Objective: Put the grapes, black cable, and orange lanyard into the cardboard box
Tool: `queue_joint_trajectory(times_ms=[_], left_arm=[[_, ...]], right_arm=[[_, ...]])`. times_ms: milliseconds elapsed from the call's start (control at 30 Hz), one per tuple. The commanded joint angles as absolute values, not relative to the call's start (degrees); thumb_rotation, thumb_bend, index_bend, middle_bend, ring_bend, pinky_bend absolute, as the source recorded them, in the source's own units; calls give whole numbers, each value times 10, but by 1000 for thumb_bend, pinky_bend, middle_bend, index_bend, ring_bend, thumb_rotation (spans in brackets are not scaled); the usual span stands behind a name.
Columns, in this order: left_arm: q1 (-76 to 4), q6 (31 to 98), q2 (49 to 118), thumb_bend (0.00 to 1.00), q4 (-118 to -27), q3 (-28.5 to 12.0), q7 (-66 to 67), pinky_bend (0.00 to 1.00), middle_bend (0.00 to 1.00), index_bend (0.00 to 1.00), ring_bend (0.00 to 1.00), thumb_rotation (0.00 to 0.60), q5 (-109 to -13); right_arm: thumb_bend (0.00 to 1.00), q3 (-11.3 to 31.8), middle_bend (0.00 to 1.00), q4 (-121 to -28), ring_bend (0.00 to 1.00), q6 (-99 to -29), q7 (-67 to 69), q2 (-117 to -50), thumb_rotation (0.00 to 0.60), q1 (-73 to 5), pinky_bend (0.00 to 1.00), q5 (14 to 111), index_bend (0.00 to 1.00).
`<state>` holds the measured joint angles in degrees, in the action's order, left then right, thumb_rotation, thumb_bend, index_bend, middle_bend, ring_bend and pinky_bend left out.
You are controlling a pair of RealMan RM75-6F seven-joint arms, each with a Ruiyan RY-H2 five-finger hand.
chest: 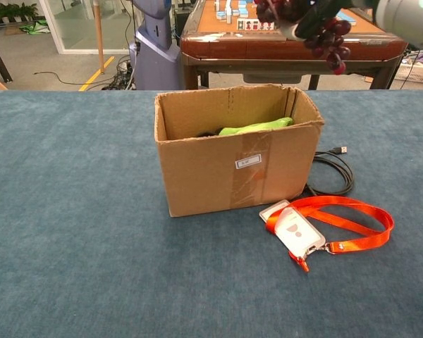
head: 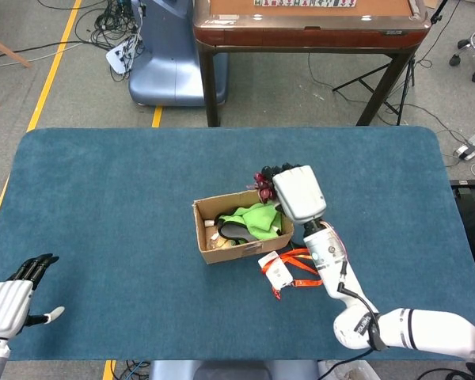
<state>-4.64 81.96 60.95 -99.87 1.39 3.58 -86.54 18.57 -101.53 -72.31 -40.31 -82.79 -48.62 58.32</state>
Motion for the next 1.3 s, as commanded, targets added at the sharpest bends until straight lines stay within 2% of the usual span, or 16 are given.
queue_joint_trajectory(times_ms=[33, 200, 300, 367, 433, 500, 567, 700, 800, 900, 1000, 1133, 1300], left_arm=[[-46, 819, 607, 9, -1000, 15, 35, 356, 133, 160, 134, 600, -866], [-43, 822, 603, 9, -1003, 15, 32, 356, 133, 162, 135, 600, -866], [-42, 823, 601, 9, -1004, 15, 30, 356, 133, 162, 135, 600, -865], [-42, 824, 600, 9, -1004, 15, 29, 356, 133, 163, 135, 600, -865], [-41, 824, 599, 9, -1005, 15, 29, 356, 133, 163, 135, 600, -866], [-40, 825, 599, 9, -1005, 16, 29, 356, 133, 163, 135, 600, -867], [-40, 824, 599, 8, -1005, 16, 31, 356, 133, 163, 135, 600, -866], [-40, 823, 599, 9, -1005, 15, 33, 356, 133, 163, 135, 600, -865], [-40, 821, 599, 9, -1004, 15, 33, 356, 133, 163, 135, 600, -862], [-41, 818, 600, 9, -1003, 14, 34, 356, 133, 163, 135, 600, -859], [-42, 815, 601, 9, -1004, 14, 39, 356, 133, 163, 135, 600, -856], [-43, 813, 602, 9, -1006, 14, 45, 356, 133, 163, 136, 600, -857], [-43, 816, 605, 8, -1005, 14, 48, 356, 135, 166, 136, 600, -863]], right_arm=[[477, 185, 588, -949, 543, -714, -382, -879, 600, -513, 693, 612, 488], [471, 179, 585, -883, 541, -691, -358, -922, 600, -533, 693, 631, 489], [440, 171, 551, -865, 510, -680, -346, -938, 600, -537, 685, 642, 489], [341, 163, 485, -864, 451, -667, -343, -940, 600, -538, 638, 643, 465], [142, 158, 371, -871, 349, -655, -345, -938, 600, -538, 545, 639, 333], [22, 156, 261, -885, 249, -645, -348, -932, 600, -537, 466, 629, 175], [0, 158, 144, -907, 158, -635, -353, -922, 600, -537, 385, 617, 40], [0, 160, 61, -951, 102, -641, -356, -895, 600, -530, 331, 620, 0], [0, 158, 76, -994, 102, -663, -375, -862, 600, -517, 326, 631, 0], [0, 154, 148, -1043, 111, -691, -406, -819, 600, -499, 329, 641, 28], [0, 151, 242, -1084, 176, -717, -430, -771, 600, -479, 389, 650, 113], [0, 137, 377, -1115, 320, -741, -447, -708, 600, -447, 505, 660, 230], [44, 109, 444, -1112, 391, -749, -426, -652, 600, -405, 570, 671, 273]])
